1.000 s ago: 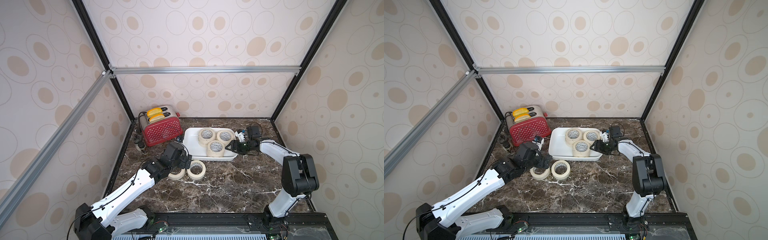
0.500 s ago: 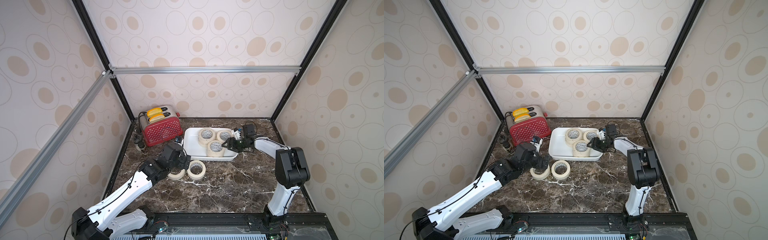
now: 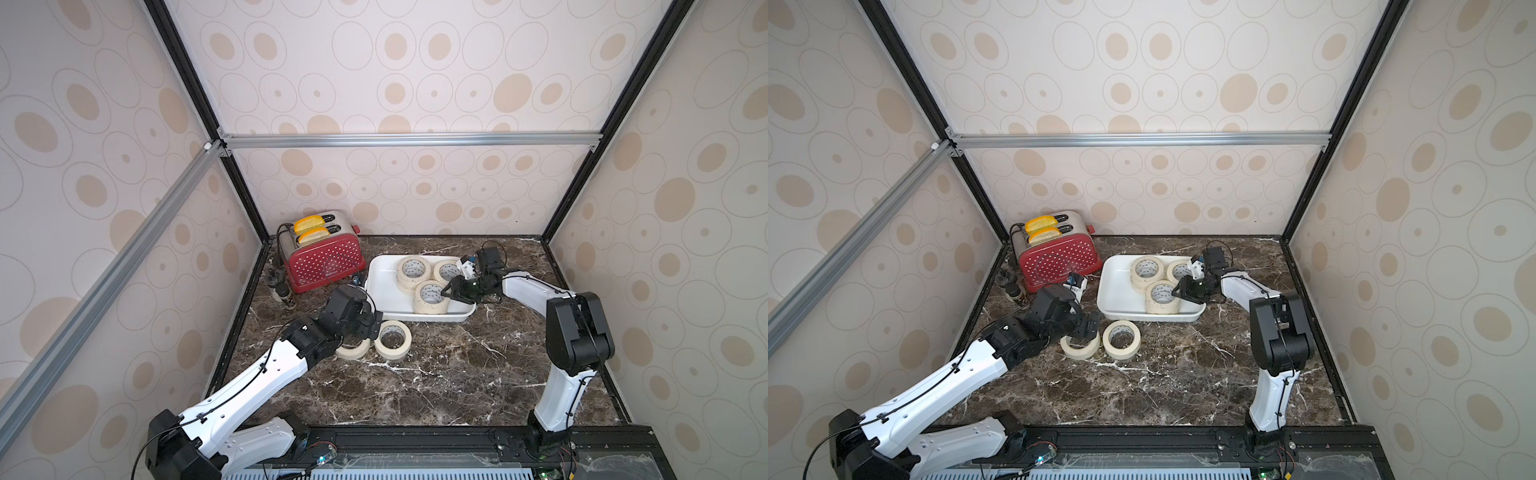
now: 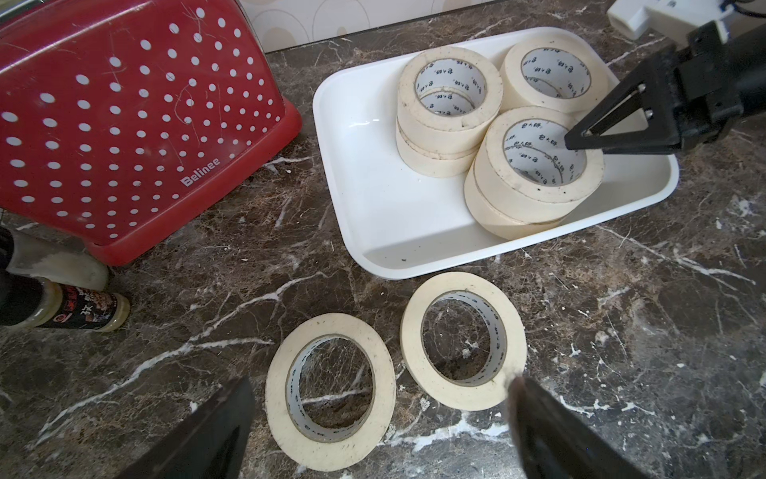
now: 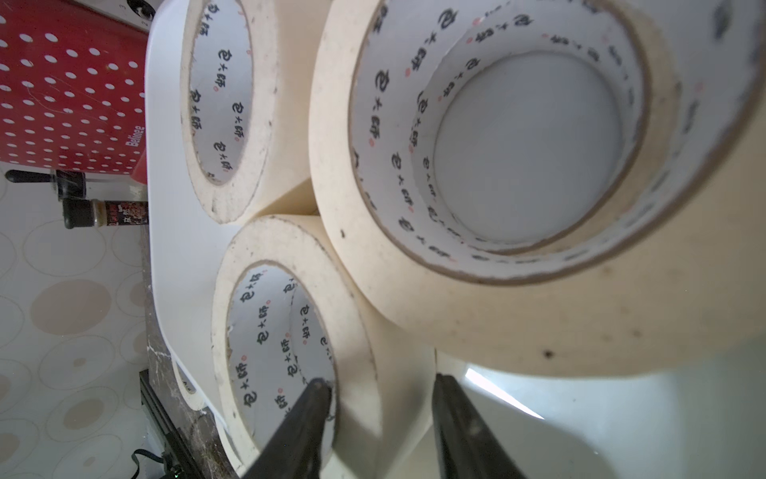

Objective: Take out the art tape in the storage box
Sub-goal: Pick up the art tape from the storage box.

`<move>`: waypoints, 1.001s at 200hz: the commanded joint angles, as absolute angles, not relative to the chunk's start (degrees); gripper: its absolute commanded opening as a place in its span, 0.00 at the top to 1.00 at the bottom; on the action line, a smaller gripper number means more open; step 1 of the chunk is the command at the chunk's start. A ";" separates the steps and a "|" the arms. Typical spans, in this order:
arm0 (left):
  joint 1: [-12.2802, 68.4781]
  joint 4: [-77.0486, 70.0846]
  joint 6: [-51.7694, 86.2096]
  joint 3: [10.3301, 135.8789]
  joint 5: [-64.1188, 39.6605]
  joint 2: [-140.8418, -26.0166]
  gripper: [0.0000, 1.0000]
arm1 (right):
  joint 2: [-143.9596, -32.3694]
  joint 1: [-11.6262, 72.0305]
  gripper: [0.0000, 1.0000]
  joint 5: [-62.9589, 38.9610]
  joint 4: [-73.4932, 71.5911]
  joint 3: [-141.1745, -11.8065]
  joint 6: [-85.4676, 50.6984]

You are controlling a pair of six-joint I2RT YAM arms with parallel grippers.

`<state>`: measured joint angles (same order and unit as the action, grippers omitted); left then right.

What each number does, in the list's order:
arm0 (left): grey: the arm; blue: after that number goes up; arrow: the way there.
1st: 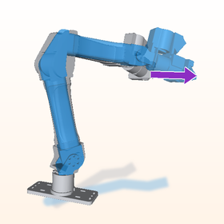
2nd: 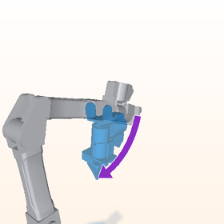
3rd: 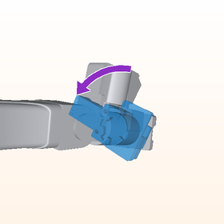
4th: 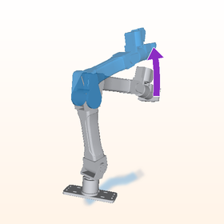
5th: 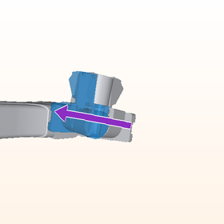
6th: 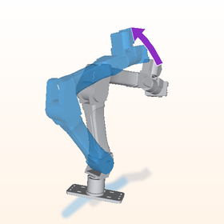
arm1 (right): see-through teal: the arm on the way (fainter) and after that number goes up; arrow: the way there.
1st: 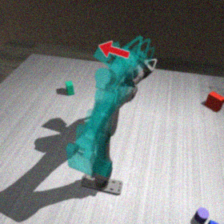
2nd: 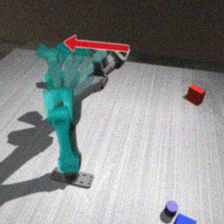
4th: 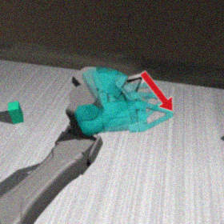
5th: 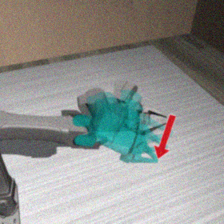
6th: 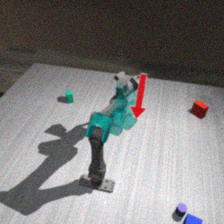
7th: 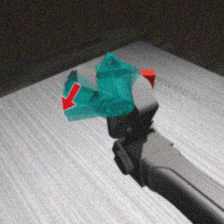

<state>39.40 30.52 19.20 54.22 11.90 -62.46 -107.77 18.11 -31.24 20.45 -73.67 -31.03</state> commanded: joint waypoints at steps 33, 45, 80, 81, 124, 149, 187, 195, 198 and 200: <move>39.82 30.94 18.28 54.23 11.78 -63.42 0.01 | -109.76 18.63 0.62 -30.40 23.09 -75.31 -29.75; 39.84 30.88 18.19 54.23 11.79 -63.50 0.01 | -109.86 18.64 0.65 -30.58 23.19 -75.37 -29.62; 39.81 30.60 18.12 54.14 11.91 -63.72 0.01 | -108.13 18.66 0.81 -30.89 23.25 -74.84 -29.68; 39.86 30.55 18.16 54.14 11.89 -63.77 0.01 | -108.07 18.64 0.81 -30.87 23.23 -74.86 -29.69; 39.82 30.14 18.37 54.16 11.87 -64.83 0.01 | -104.37 18.63 0.90 -31.29 23.70 -73.51 -29.06; 39.82 29.95 18.50 54.22 11.87 -65.17 0.01 | -101.33 18.63 0.93 -30.79 23.81 -72.15 -28.61; 39.81 29.64 18.72 54.06 12.20 -65.39 0.01 | -95.72 18.63 0.95 -30.62 25.10 -69.31 -27.89; 39.88 29.46 18.89 53.90 12.21 -65.45 0.01 | -94.04 18.68 0.94 -30.51 25.35 -68.28 -27.82; 39.82 29.45 18.90 53.88 12.15 -65.47 0.01 | -93.47 18.66 0.95 -30.46 25.45 -67.95 -27.79; 39.82 29.40 18.96 53.90 12.13 -65.48 0.01 | -93.00 18.64 0.94 -30.42 25.48 -67.66 -27.78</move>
